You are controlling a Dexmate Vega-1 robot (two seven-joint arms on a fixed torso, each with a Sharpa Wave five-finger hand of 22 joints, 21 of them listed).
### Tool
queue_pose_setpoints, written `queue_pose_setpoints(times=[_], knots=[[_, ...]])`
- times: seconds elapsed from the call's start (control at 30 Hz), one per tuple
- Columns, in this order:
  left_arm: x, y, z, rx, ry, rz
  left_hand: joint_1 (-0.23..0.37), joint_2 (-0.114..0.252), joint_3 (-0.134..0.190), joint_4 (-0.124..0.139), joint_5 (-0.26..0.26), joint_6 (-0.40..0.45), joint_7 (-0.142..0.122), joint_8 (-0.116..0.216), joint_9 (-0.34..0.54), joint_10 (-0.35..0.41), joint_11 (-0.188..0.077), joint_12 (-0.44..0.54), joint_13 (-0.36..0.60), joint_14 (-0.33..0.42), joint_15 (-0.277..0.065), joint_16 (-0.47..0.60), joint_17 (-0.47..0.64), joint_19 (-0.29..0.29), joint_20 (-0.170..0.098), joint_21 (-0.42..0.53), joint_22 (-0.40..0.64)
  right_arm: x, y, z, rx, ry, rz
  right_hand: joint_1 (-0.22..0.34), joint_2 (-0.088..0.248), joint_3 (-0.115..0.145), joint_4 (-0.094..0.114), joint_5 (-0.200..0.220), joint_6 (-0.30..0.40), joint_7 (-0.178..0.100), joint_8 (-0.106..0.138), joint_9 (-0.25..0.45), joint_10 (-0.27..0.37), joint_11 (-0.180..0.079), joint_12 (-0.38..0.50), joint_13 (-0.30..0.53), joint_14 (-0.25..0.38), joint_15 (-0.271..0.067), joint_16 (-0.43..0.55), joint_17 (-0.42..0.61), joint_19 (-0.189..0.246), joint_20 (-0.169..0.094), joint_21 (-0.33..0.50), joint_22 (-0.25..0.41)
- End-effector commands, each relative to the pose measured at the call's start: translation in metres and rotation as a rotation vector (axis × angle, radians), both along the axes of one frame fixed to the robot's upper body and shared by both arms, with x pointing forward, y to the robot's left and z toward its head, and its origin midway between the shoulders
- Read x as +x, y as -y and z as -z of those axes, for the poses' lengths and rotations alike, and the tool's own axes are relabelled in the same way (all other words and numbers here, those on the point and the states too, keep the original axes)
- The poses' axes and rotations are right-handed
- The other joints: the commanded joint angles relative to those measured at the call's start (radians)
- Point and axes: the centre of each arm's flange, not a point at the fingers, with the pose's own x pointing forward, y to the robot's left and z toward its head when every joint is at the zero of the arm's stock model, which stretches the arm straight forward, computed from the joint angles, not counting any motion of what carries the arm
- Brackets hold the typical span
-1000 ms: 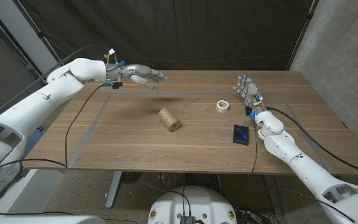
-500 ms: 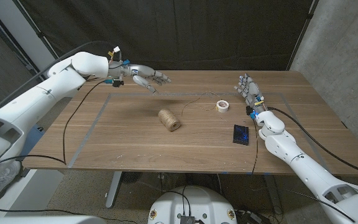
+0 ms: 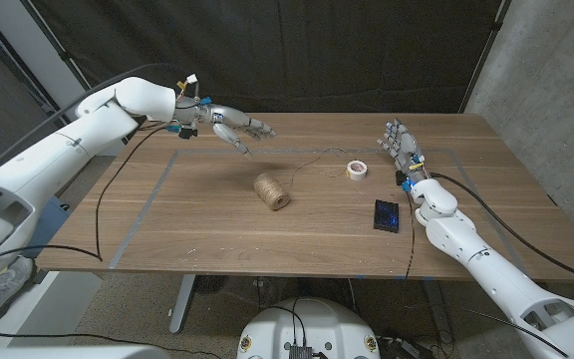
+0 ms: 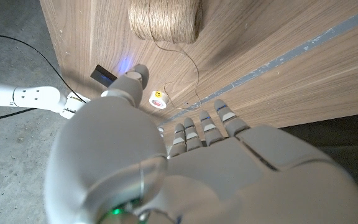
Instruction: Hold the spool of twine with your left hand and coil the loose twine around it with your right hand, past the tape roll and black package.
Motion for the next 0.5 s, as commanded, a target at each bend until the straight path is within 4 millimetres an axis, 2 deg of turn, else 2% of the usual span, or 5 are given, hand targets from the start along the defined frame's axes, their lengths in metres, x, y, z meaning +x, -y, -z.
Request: queue_pose_setpoints(times=[0.03,0.5], knots=[[0.0016,0.0024,0.0021,0.091,-0.022,-0.012,0.019,0.002,-0.001,-0.003,0.007,-0.026,0.003,-0.004,0.004,-0.020,0.000,-0.007,0.006,-0.022,0.004,-0.009,0.003,-0.016,0.001,-0.002,0.005,-0.0007,-0.0006,0.0034,0.020,-0.008,0.016,-0.002,-0.002,0.004,-0.003,-0.002,-0.009,0.002,-0.001,0.005,-0.012,0.000,-0.004,0.002,-0.005,0.005,0.003,0.003,0.001,0.008,0.002,0.002],[0.0056,0.0114,0.0037,0.159,-0.005,-0.008,0.040,0.001,-0.015,-0.001,0.005,-0.073,0.003,-0.004,0.004,-0.067,0.014,-0.019,0.015,-0.068,0.019,-0.016,0.001,-0.057,0.005,-0.007,0.005,0.0003,-0.0009,0.0031,0.046,0.001,0.028,-0.002,-0.003,0.004,-0.006,-0.002,-0.033,-0.001,-0.003,0.005,-0.033,0.004,-0.006,0.002,-0.017,0.008,0.002,0.004,-0.007,0.012,0.000,0.002]])
